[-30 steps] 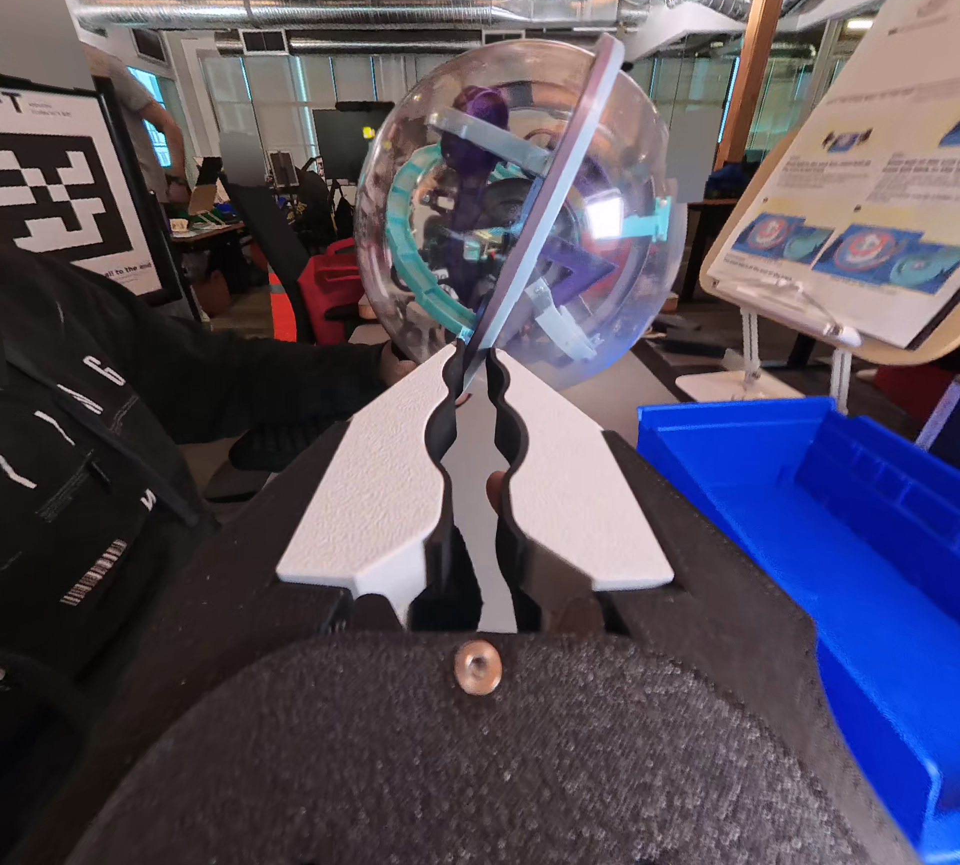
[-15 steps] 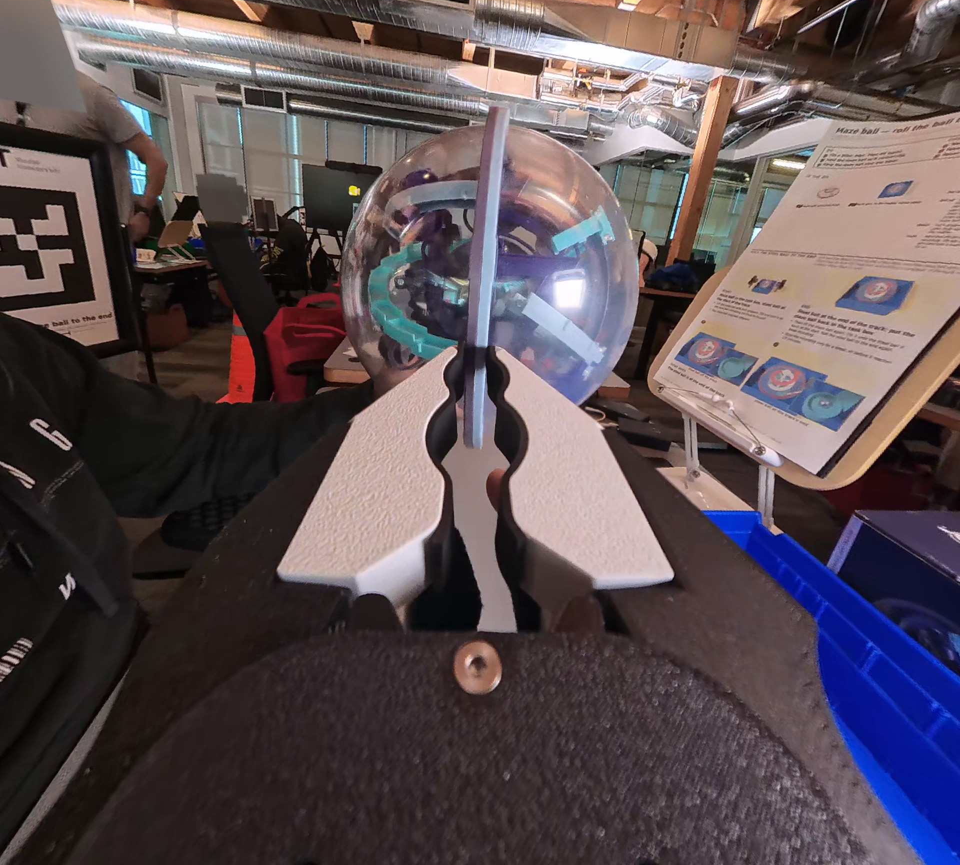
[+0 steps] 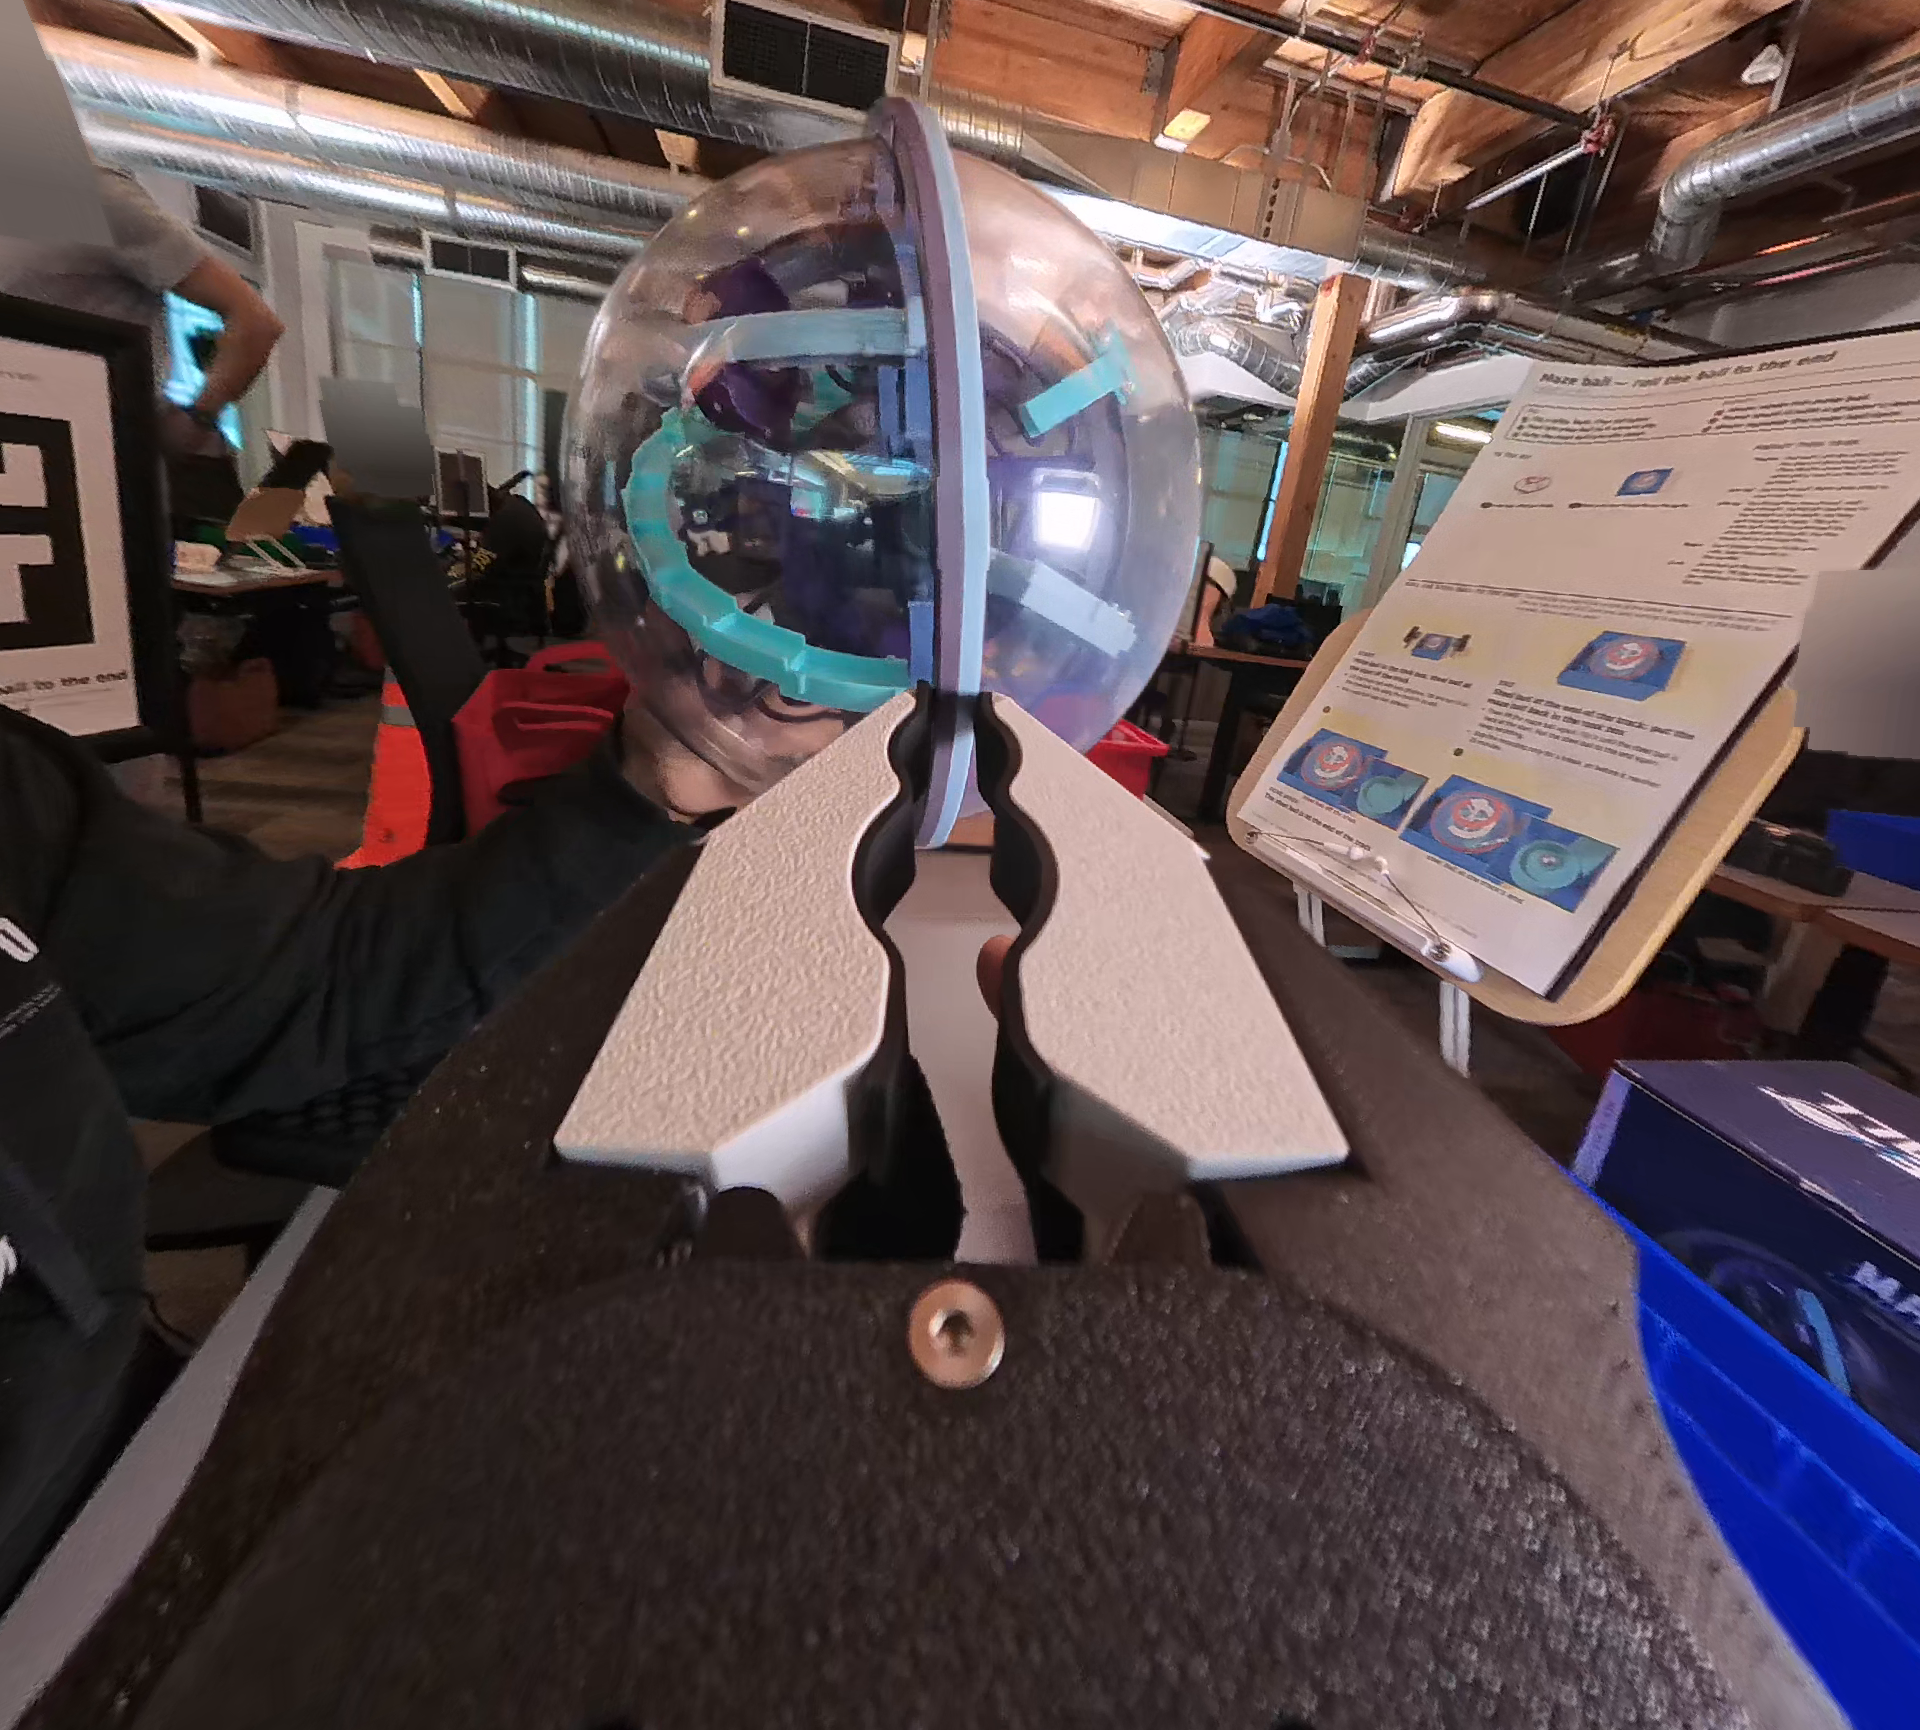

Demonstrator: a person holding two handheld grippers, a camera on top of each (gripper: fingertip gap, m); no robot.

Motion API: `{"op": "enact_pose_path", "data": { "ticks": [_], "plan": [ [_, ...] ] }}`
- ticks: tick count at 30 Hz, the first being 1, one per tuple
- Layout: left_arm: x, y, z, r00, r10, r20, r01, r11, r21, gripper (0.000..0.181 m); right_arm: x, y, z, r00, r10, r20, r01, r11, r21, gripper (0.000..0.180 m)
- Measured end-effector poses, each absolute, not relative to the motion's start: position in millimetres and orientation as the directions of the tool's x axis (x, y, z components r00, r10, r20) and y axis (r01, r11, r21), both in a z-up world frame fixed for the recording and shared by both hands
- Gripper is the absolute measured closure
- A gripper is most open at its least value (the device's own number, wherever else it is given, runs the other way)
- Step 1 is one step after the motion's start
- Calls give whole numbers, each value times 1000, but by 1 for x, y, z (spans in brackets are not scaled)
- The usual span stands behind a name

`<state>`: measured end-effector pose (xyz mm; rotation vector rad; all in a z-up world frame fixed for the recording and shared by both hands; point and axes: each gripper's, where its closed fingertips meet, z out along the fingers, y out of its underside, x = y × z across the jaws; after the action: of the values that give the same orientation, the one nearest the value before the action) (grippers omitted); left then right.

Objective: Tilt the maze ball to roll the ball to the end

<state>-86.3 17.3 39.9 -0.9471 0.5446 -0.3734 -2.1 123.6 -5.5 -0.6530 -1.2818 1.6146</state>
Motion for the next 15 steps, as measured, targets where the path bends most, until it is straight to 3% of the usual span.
{"op": "enact_pose_path", "data": {
  "ticks": [15],
  "plan": [
    [-66, -12, 61, 839, -412, -354, -50, 591, -806, 111, -9, 102, -9, -557, 829, 51, -351, -180, -919, 174]
  ]
}}
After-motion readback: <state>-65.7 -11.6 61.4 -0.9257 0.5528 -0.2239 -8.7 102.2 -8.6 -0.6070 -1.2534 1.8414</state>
